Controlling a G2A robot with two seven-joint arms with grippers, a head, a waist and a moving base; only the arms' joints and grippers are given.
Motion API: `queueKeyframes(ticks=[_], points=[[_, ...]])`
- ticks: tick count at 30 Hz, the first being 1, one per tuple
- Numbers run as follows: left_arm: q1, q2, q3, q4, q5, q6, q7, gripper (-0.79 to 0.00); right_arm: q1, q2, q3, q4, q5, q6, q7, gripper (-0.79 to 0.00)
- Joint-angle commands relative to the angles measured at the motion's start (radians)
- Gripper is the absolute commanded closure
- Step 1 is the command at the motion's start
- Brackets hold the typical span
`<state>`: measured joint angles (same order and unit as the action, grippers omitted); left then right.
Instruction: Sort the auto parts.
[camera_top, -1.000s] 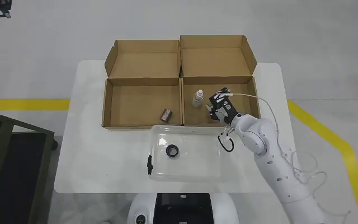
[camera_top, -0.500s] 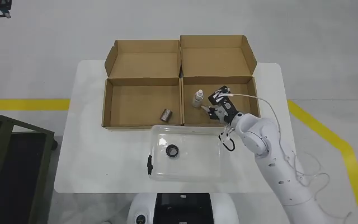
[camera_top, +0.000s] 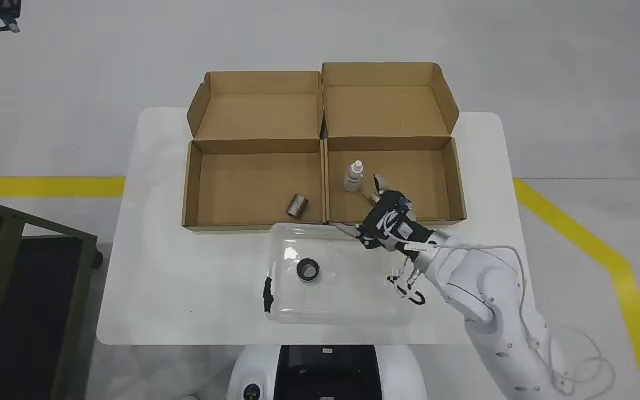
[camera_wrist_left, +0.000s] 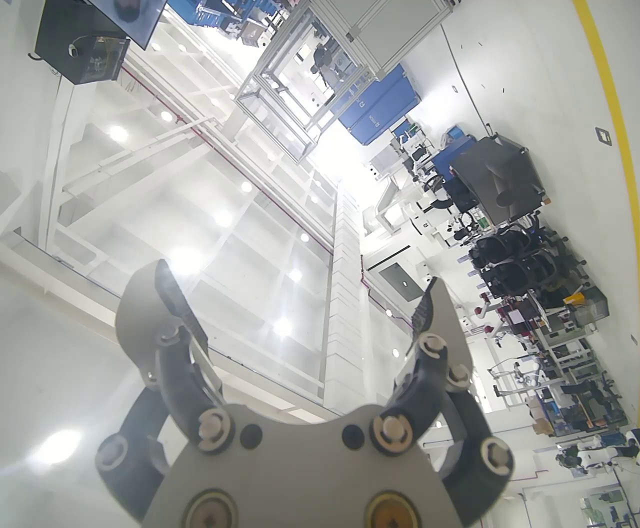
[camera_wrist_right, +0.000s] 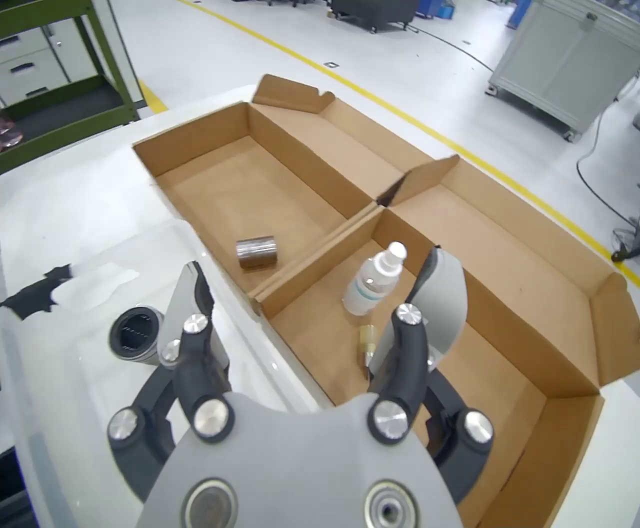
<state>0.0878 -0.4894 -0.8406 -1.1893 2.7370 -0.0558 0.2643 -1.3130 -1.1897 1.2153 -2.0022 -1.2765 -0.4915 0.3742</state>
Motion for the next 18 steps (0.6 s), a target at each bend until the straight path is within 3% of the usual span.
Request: queueKeyframes(ticks=[1, 7, 18], points=[[0.0, 0.0, 0.0, 0.0, 0.0, 0.0, 0.0, -0.785, -0.005, 0.0, -0.02, -0.013, 0.014, -0.032, -0.018, -0.702], [0.0, 0.0, 0.0, 0.0, 0.0, 0.0, 0.0, -0.785, 0.002, 0.0, -0.08, -0.037, -0.023, -0.088, 0.003, -0.69], [0.0, 0.0, 0.0, 0.0, 0.0, 0.0, 0.0, -0.785, 0.056, -0.013, -0.228, 0.081, -0.092, -0.142, -0.003, -0.616]])
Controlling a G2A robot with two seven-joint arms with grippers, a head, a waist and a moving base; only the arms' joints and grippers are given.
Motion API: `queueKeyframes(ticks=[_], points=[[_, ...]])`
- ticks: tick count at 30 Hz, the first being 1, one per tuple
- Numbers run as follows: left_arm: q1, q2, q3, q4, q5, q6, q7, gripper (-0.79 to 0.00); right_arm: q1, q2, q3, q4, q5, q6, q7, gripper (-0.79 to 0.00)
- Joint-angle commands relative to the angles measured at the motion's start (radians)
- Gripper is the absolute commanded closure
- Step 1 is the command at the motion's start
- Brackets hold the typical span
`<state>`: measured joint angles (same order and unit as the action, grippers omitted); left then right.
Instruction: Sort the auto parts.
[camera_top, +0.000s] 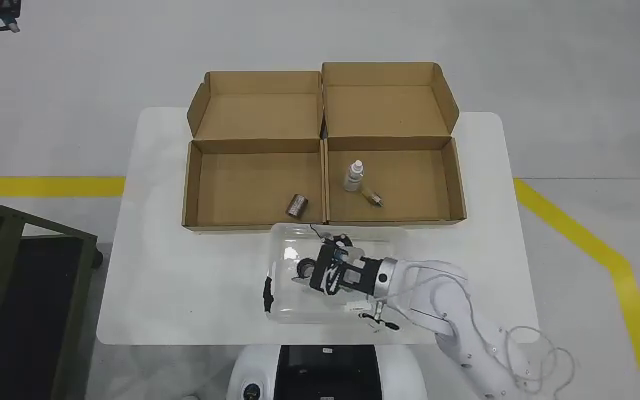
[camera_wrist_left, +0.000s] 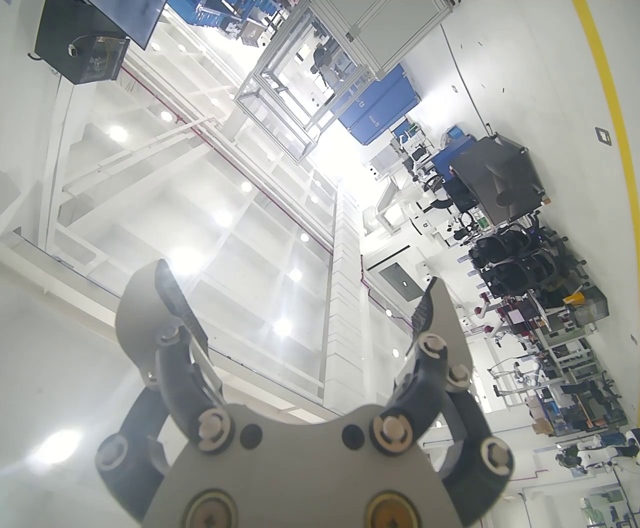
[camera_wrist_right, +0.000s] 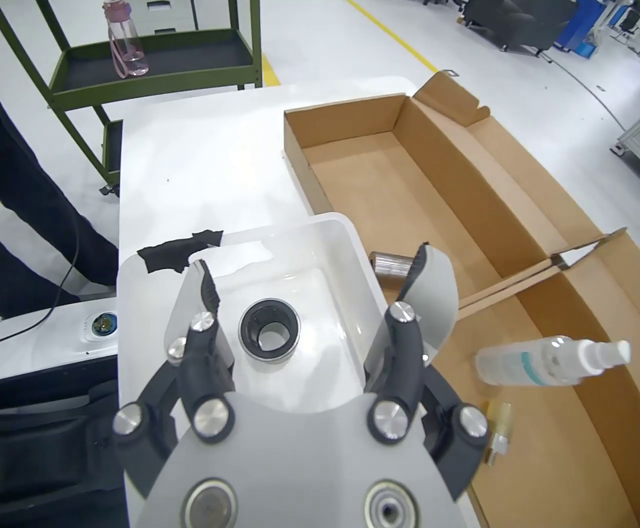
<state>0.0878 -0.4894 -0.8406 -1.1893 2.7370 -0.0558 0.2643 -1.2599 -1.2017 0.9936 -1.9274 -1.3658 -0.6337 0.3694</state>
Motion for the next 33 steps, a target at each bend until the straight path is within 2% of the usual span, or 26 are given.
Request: queueKeyframes(ticks=[1, 4, 7, 17, 24, 29, 31, 33], points=[[0.0, 0.0, 0.0, 0.0, 0.0, 0.0, 0.0, -0.785, 0.005, -0.001, -0.012, 0.011, -0.007, -0.001, 0.004, -0.616], [0.0, 0.0, 0.0, 0.0, 0.0, 0.0, 0.0, -0.785, 0.005, -0.001, -0.023, 0.028, -0.022, -0.002, 0.016, -0.619], [0.0, 0.0, 0.0, 0.0, 0.0, 0.0, 0.0, -0.785, 0.004, 0.0, -0.037, 0.045, -0.048, -0.006, 0.05, -0.668], [0.0, 0.0, 0.0, 0.0, 0.0, 0.0, 0.0, -0.785, 0.03, -0.003, -0.053, 0.13, -0.031, 0.0, 0.064, -0.628], [0.0, 0.0, 0.0, 0.0, 0.0, 0.0, 0.0, -0.785, 0.07, -0.013, -0.088, 0.193, -0.03, 0.006, 0.057, -0.545], [0.0, 0.0, 0.0, 0.0, 0.0, 0.0, 0.0, -0.785, 0.086, -0.017, -0.102, 0.221, -0.034, 0.01, 0.057, -0.462], [0.0, 0.0, 0.0, 0.0, 0.0, 0.0, 0.0, -0.785, 0.087, -0.018, -0.106, 0.225, -0.034, 0.01, 0.054, -0.388], [0.0, 0.0, 0.0, 0.0, 0.0, 0.0, 0.0, -0.785, 0.087, -0.018, -0.108, 0.228, -0.036, 0.009, 0.051, -0.369]])
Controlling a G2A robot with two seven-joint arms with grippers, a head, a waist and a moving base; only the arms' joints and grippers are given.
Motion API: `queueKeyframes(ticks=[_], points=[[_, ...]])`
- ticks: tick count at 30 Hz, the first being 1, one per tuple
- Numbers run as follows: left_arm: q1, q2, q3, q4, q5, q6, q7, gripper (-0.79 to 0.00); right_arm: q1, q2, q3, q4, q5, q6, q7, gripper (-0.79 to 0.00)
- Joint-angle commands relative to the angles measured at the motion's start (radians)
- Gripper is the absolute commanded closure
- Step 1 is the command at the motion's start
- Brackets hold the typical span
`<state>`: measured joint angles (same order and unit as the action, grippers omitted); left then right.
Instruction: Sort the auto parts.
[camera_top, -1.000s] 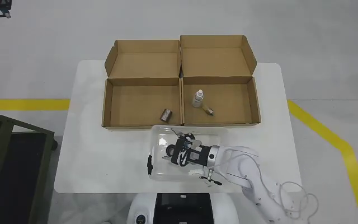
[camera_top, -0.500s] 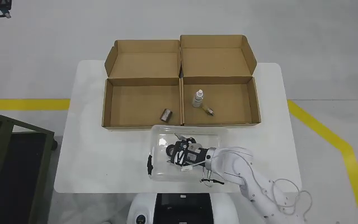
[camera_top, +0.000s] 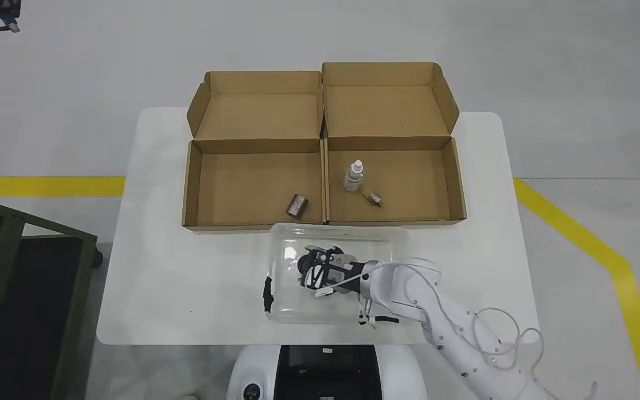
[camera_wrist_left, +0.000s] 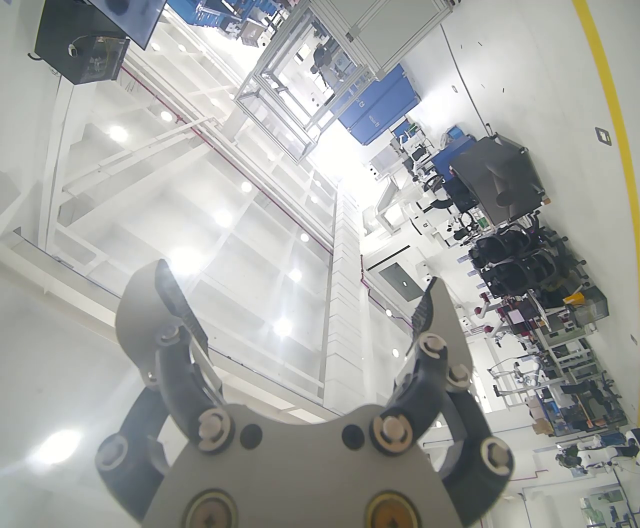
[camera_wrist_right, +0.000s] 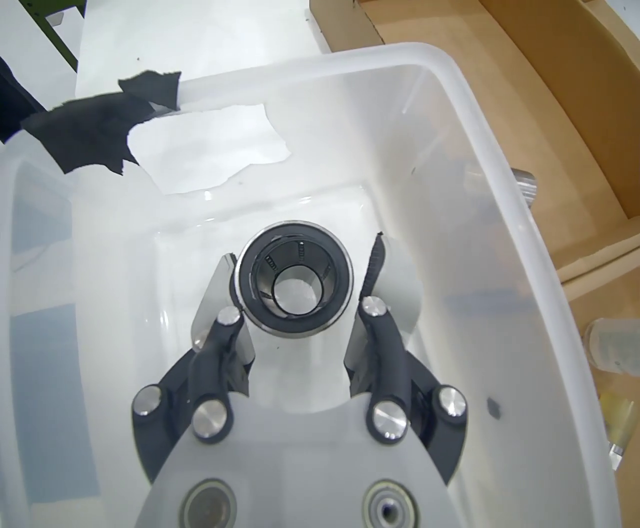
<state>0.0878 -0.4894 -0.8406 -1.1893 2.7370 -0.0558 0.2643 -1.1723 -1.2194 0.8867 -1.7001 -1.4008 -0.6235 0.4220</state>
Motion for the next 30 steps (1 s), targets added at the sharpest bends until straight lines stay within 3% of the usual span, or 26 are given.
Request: queueKeyframes(ticks=[1, 10, 22, 30], points=[[0.0, 0.0, 0.0, 0.0, 0.0, 0.0, 0.0, -0.785, -0.001, 0.0, -0.001, 0.002, 0.0, -0.002, -0.003, -0.351], [0.0, 0.0, 0.0, 0.0, 0.0, 0.0, 0.0, -0.785, -0.006, 0.002, 0.011, -0.014, 0.016, -0.002, -0.031, 0.0], [0.0, 0.0, 0.0, 0.0, 0.0, 0.0, 0.0, -0.785, -0.051, 0.012, 0.068, -0.117, 0.076, 0.036, -0.045, 0.0], [0.0, 0.0, 0.0, 0.0, 0.0, 0.0, 0.0, -0.785, -0.099, 0.017, 0.11, -0.203, 0.213, 0.053, -0.092, 0.0]])
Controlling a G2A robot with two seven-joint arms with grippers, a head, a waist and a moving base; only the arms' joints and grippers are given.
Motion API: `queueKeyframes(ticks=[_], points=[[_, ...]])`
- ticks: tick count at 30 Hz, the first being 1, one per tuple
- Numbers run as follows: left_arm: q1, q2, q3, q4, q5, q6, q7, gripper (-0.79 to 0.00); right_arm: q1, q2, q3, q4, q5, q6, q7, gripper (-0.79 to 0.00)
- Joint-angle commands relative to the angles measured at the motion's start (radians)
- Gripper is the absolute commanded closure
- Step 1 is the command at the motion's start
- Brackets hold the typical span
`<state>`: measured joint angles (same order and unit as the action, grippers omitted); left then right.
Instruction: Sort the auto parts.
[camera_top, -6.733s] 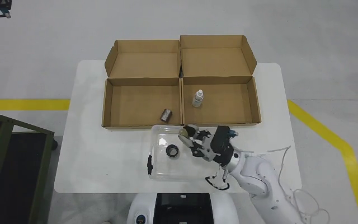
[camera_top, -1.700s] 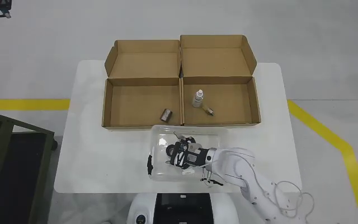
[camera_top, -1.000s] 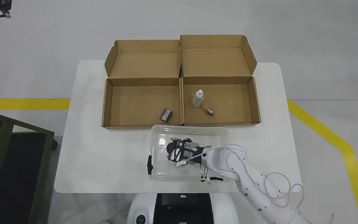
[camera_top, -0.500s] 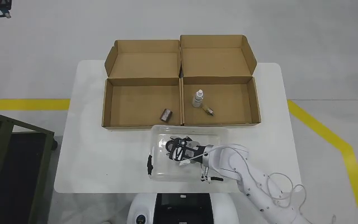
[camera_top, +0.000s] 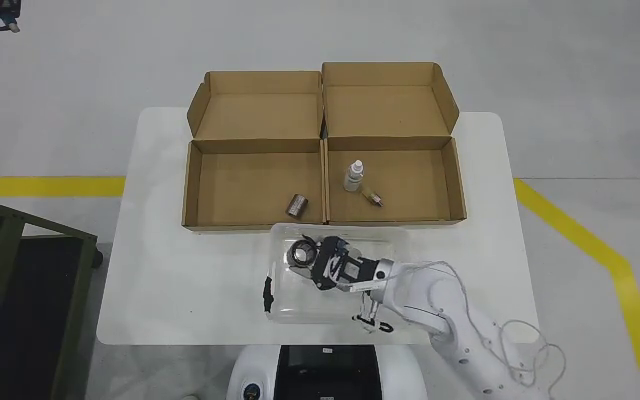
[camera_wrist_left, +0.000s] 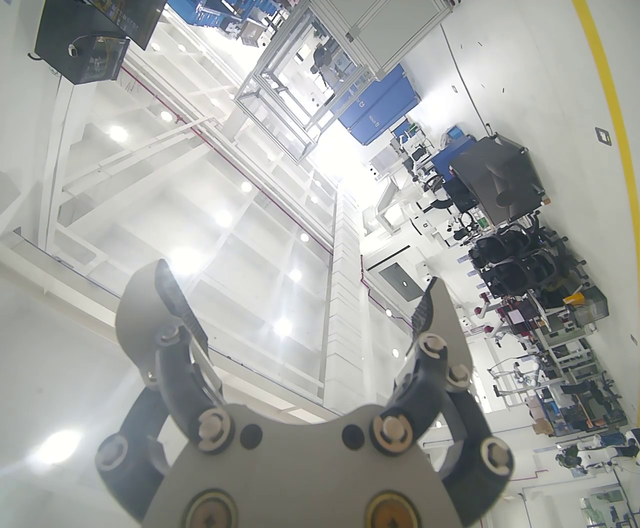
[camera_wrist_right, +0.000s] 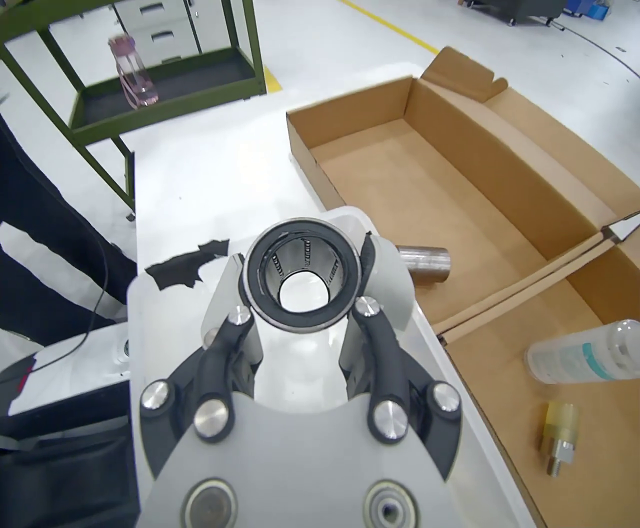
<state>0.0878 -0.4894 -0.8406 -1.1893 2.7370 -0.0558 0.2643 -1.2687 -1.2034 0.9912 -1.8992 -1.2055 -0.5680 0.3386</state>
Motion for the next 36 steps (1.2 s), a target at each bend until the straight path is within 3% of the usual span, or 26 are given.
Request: queueKeyframes(ticks=[1, 22, 36], points=[[0.0, 0.0, 0.0, 0.0, 0.0, 0.0, 0.0, -0.785, -0.004, 0.001, 0.009, -0.01, 0.021, -0.003, -0.01, 0.0], [0.0, 0.0, 0.0, 0.0, 0.0, 0.0, 0.0, -0.785, 0.088, -0.037, 0.009, 0.023, 0.362, 0.085, -0.247, 0.0], [0.0, 0.0, 0.0, 0.0, 0.0, 0.0, 0.0, -0.785, -0.009, -0.026, 0.165, -0.014, 0.505, 0.048, -0.387, 0.0]])
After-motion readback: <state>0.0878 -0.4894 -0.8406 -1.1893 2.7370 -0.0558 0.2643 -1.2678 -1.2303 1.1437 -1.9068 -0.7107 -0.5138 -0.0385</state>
